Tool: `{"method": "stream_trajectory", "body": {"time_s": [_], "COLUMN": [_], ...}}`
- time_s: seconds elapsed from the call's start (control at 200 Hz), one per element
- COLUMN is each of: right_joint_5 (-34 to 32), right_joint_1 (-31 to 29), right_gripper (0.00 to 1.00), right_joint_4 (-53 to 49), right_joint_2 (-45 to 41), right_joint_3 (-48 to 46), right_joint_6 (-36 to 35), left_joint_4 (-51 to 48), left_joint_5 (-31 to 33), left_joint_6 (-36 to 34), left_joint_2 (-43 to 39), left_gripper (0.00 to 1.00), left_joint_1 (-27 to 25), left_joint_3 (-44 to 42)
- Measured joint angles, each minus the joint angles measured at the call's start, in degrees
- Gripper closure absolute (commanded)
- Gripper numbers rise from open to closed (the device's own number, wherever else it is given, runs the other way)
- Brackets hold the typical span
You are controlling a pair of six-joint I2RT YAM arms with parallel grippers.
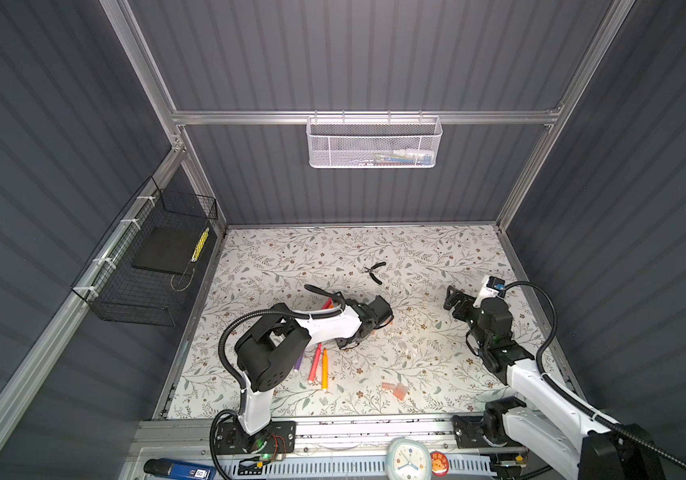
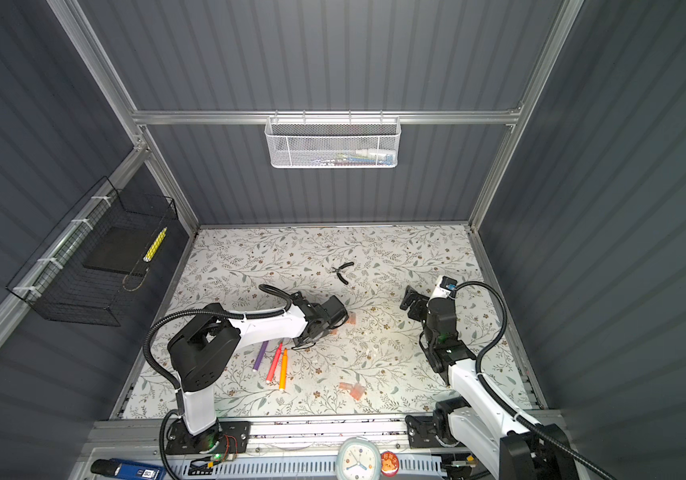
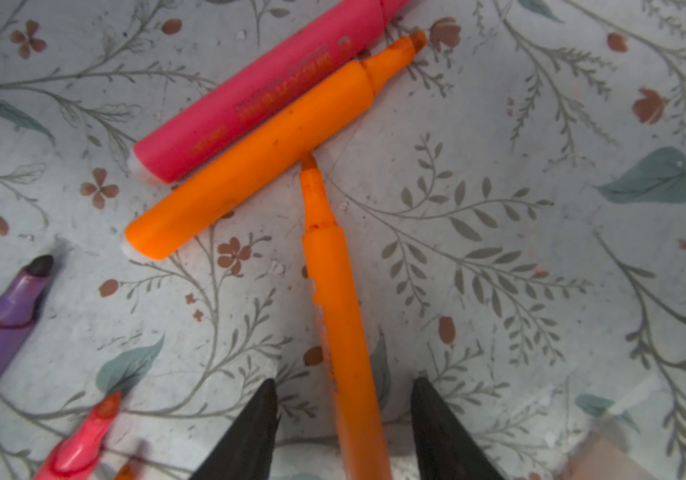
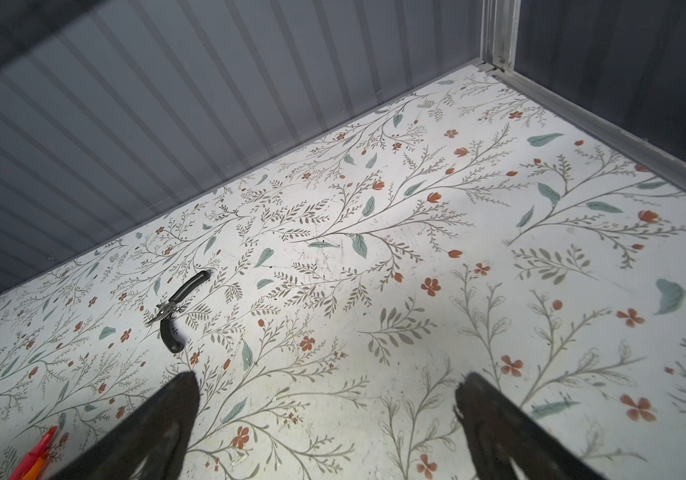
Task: Insert the pens into the pen caps
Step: 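Lower the left gripper onto the orange marker and close on it, then lift the orange marker with the left gripper while the right gripper approaches it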
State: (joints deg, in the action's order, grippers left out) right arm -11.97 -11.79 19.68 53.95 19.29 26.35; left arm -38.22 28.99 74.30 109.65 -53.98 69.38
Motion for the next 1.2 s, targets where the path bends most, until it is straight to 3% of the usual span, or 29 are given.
{"method": "stream_trajectory", "body": {"time_s": [0.16, 0.455, 0.79, 0.895, 1.04, 1.2], "right_joint_5": [-0.1, -0.1, -0.1, -0.2, 0.2, 7.8], "right_joint_1": [0.0, 0.0, 0.0, 0.0, 0.0, -2.1], "right_gripper": [0.01, 0.01, 0.01, 0.01, 0.01, 0.02], "right_joint_4": [0.0, 0.0, 0.0, 0.0, -5.0, -7.6], "right_joint_2": [0.0, 0.0, 0.0, 0.0, -0.9, -4.6], "right_joint_3": [0.0, 0.0, 0.0, 0.0, 1.4, 1.8], "right_joint_6": [0.0, 0.0, 0.0, 0.0, 1.9, 8.8], "left_joint_4": [-0.1, 0.0, 4.3, 6.8, 12.2, 21.7], "left_joint_5": [0.6, 1.0, -0.3, -2.2, -5.0, -9.7], "left_joint_6": [0.6, 1.3, -1.1, -4.5, -13.0, -25.7], "left_joint_2": [0.4, 0.6, -1.9, -3.5, -6.1, -12.0], "left_gripper": [0.55, 0.76, 0.90, 1.00, 1.00, 1.00], "left_joint_1": [0.0, 0.0, 0.9, 1.7, 2.3, 2.5], "left_joint_3": [0.0, 0.1, -3.4, -5.3, -7.3, -9.8]}}
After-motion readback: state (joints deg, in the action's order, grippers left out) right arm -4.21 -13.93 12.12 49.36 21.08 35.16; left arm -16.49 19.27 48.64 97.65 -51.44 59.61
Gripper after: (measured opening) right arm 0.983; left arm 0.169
